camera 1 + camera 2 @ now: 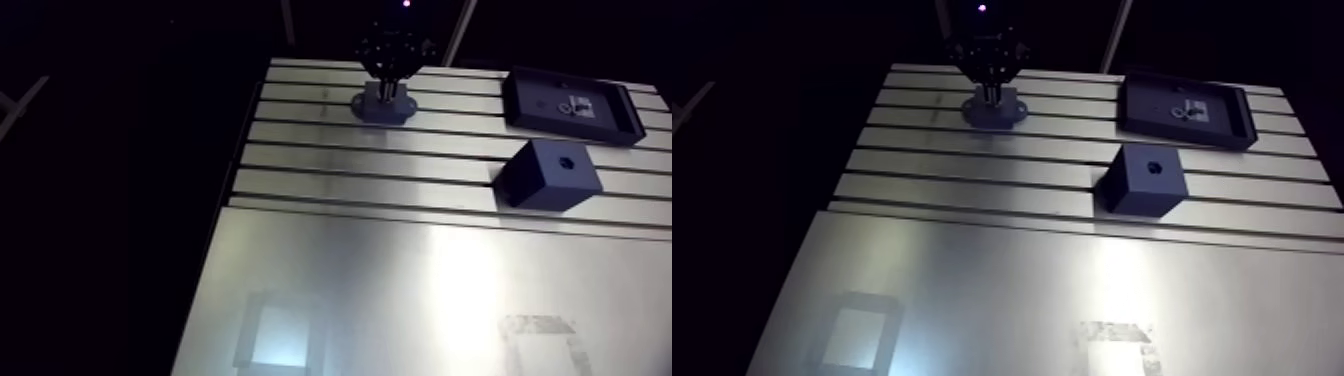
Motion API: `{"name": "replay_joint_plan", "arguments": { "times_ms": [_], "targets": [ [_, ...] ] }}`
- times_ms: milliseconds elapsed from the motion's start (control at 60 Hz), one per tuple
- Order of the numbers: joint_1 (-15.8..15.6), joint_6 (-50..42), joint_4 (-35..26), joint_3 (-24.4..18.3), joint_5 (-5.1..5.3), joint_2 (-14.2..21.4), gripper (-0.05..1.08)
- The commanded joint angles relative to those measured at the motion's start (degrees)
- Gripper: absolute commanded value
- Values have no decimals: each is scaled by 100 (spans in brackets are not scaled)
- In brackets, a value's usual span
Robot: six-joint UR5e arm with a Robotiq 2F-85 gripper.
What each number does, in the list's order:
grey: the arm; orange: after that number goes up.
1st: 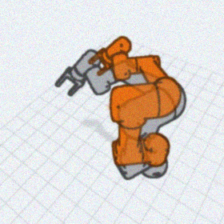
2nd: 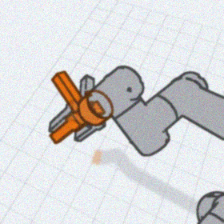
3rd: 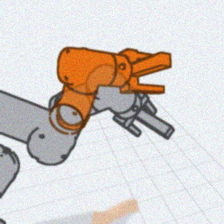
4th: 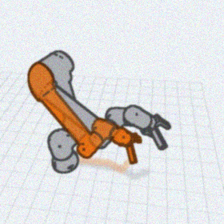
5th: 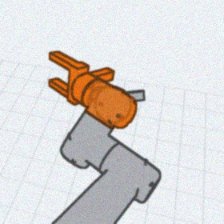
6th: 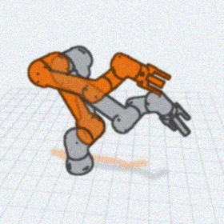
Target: Pick up the bearing and press it into the housing until flush.
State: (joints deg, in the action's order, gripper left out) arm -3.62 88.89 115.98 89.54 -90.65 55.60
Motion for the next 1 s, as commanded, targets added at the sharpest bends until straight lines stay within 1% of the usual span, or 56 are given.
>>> {"name": "replay_joint_plan", "arguments": {
  "times_ms": [17,683,783,933,950,1000],
  "targets": [
    [-7,1,0,6,0,-21,108],
    [1,79,-9,-2,7,-4,108],
    [-6,72,-26,-36,34,97,108],
    [-7,78,-78,-71,35,347,108],
    [-7,72,-79,-80,20,401,108],
    [0,79,-87,-81,17,454,108]
  ]
}}
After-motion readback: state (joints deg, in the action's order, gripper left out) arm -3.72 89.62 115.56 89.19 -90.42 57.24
